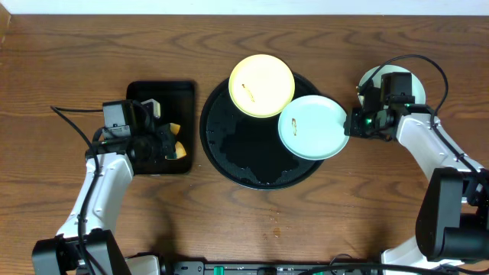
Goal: Clean dirty plates on tray and stack at the side
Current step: 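Move the right gripper back to the remaining pale blue plate's rim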
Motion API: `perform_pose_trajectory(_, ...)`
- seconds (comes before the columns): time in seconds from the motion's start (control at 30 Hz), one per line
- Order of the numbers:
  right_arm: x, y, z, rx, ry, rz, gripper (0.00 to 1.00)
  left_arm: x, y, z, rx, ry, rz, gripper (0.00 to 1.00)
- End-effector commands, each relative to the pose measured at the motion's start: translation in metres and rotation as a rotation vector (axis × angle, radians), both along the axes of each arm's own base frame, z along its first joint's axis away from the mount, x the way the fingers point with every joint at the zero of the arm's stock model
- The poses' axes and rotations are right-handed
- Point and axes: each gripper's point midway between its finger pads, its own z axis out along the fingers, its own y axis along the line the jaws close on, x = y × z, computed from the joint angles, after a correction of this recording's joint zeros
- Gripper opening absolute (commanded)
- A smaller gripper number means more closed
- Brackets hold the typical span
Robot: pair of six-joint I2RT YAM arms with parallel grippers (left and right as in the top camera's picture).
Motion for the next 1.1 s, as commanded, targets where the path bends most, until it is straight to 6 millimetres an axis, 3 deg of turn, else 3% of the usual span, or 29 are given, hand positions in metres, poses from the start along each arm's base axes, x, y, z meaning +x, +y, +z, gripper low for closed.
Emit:
perform_pose_trajectory(0.0,0.005,0.004,0.034,-0.003,-0.064,0.012,0.01,0.0,-0.001,0.0,-0.005,-0.001,-0.014,0.08)
perform_pose_trajectory(0.17,-0.005,-0.002,0.077,-0.132,-0.153,-0.006,0.01,0.001,0.0,0.0,-0.004,-0.007,-0.015,0.08)
perform_pose_trajectory(0.27,-0.009,0.007,0.101,-0.234,-0.23,-0.005,0.01,0.005,0.0,0.002,-0.001,-0.027,-0.015,0.08)
perform_pose_trajectory(0.4,-0.015,0.03,0.116,-0.438,-0.313,0.017,0.01,0.014,0.002,0.007,0.017,-0.076,-0.033,0.08)
perform_pose_trajectory(0.5,-0.02,0.06,0.112,-0.528,-0.349,0.096,0.01,0.019,0.004,0.01,0.057,-0.121,-0.076,0.08)
perform_pose_trajectory(0.6,-0.026,0.09,0.1,-0.507,-0.34,0.138,0.01,0.023,0.016,0.007,0.132,-0.122,-0.046,0.08)
perform_pose_trajectory(0.7,-0.029,0.104,0.088,-0.482,-0.317,0.145,0.01,0.023,0.029,0.004,0.2,-0.107,-0.009,0.08)
perform_pose_trajectory(0.83,-0.029,0.112,0.078,-0.461,-0.297,0.169,0.01,0.023,0.03,0.001,0.201,-0.101,-0.008,0.12)
perform_pose_trajectory(0.9,-0.029,0.114,0.075,-0.449,-0.287,0.177,0.01,0.023,0.03,-0.002,0.2,-0.091,-0.008,0.17)
perform_pose_trajectory(0.97,-0.029,0.115,0.075,-0.447,-0.287,0.178,0.01,0.022,0.03,-0.008,0.197,-0.072,-0.01,0.29)
perform_pose_trajectory(1.07,-0.029,0.115,0.075,-0.447,-0.287,0.178,0.01,0.02,0.031,-0.022,0.197,-0.033,-0.011,0.57)
